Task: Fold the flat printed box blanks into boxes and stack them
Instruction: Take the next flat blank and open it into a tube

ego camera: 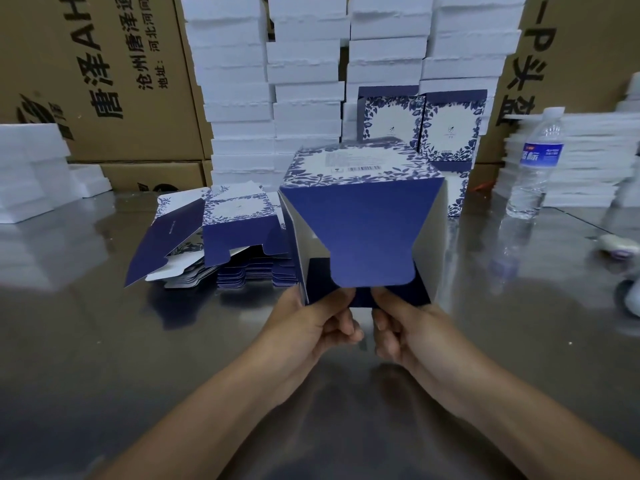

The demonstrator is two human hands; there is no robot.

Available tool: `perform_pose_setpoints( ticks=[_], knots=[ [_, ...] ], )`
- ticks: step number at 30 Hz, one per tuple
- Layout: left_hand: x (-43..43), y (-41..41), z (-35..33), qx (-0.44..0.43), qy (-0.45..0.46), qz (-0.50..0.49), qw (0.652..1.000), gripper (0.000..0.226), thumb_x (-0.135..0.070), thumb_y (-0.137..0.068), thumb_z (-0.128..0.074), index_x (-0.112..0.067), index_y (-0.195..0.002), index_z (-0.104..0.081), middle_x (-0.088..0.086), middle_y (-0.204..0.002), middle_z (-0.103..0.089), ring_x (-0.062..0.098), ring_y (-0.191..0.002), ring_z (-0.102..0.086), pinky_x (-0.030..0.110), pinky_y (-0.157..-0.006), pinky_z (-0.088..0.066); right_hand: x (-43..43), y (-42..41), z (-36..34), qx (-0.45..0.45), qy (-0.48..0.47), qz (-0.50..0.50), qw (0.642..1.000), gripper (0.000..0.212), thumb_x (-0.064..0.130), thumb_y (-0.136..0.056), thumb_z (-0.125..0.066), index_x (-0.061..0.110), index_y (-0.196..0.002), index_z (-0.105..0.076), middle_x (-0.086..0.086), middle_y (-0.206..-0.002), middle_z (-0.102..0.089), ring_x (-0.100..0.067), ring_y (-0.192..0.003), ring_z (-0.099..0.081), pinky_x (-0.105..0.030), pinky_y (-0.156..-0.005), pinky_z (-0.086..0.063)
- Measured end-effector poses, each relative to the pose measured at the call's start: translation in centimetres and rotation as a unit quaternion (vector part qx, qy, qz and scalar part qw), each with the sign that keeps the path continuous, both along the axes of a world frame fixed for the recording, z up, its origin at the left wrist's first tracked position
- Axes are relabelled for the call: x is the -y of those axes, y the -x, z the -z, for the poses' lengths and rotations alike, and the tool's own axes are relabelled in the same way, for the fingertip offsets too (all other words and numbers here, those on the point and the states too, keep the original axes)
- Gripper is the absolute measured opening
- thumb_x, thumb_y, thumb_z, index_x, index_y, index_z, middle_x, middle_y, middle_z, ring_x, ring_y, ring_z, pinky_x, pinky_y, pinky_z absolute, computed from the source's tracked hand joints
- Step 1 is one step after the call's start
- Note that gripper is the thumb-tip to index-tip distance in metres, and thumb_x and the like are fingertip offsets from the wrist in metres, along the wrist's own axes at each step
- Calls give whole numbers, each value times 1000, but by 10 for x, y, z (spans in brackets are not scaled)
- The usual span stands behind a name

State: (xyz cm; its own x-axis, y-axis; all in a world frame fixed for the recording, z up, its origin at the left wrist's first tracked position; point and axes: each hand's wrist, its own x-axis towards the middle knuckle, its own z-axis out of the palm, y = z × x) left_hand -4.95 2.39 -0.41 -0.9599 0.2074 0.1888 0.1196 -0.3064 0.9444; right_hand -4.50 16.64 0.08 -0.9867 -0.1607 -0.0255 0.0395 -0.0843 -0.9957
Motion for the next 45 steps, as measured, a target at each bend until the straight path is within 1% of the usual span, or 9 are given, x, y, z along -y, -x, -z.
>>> perform_pose_setpoints(
  ticks=[8, 16, 26, 30, 33, 37, 40, 42, 45],
  knots=[
    [-5, 0, 5, 27, -31, 5, 999, 14, -16, -70, -69, -8, -81, -66, 6, -63, -62, 13, -57, -60, 22, -59, -53, 2, 1, 2, 37, 52, -1, 998, 58, 39, -90, -52, 20, -36, -50, -3, -37, -39, -11, -35, -37, -23, -50, -37],
    [-12, -1, 4, 39, -54, -36, 997, 26, 3, -85, -56, -7, -61, -53, 15, -60, -46, 28, -60, -40, 23, -51, -40, 7, -1, 6, 37, 73, -52, 995, 52, 38, -91, -50, 19, -42, -48, -3, -41, -41, -12, -44, -38, -21, -49, -38],
    [-7, 2, -5, 139, -88, -21, 986, 13, 3, -82, -60, -7, -76, -56, 2, -48, -50, 6, -39, -45, 18, -46, -40, -2, 4, -1, 94, 54, -7, 994, 44, 55, -74, -59, 15, -57, -54, -2, -41, -43, -10, -38, -41, -22, -49, -43],
    [2, 5, -9, 180, -51, -6, 982, 14, -6, -75, -68, -8, -65, -58, 3, -50, -52, 8, -40, -45, 20, -45, -45, -12, 16, 6, -16, -126, 131, 983, 39, 48, -91, -50, 9, -95, -52, 1, -51, -57, -13, -46, -51, -33, -60, -48],
    [8, 8, -8, 198, -7, 2, 980, 21, -21, -74, -70, -9, -76, -53, 4, -53, -55, 10, -41, -48, 21, -45, -46, -19, 19, 13, -197, -300, 223, 906, 41, 48, -89, -48, 17, -114, -40, 6, -84, -59, -15, -70, -60, -42, -71, -50],
    [19, 17, -4, 133, 161, -110, 972, 42, -47, -75, -67, -11, -85, -47, 3, -57, -58, 11, -45, -50, 23, -48, -45, -31, 26, 12, -306, -273, 240, 880, 48, 39, -87, -55, 29, -129, -34, 20, -112, -49, 5, -92, -54, -34, -77, -48],
    [29, 21, 1, -17, 329, -266, 906, 46, -46, -77, -70, -17, -105, -47, -2, -73, -58, 11, -64, -56, 26, -63, -44, -38, 29, 14, -353, -245, 206, 879, 55, 38, -84, -60, 46, -127, -28, 44, -113, -41, 21, -102, -44, -18, -78, -40],
    [30, 18, 1, -115, 347, -284, 887, 48, -36, -80, -71, -28, -117, -42, -10, -84, -60, 4, -74, -59, 21, -67, -43, -38, 30, 15, -367, -241, 163, 884, 61, 44, -81, -63, 52, -128, -24, 49, -118, -38, 21, -109, -43, -14, -81, -38],
    [27, 15, 0, -164, 311, -227, 908, 62, -28, -83, -70, -43, -132, -34, -32, -109, -55, -10, -95, -56, 8, -76, -44, -37, 30, 16, -368, -253, 88, 890, 78, 59, -70, -65, 60, -131, -17, 48, -126, -35, 18, -118, -40, -12, -85, -38]
  ],
)
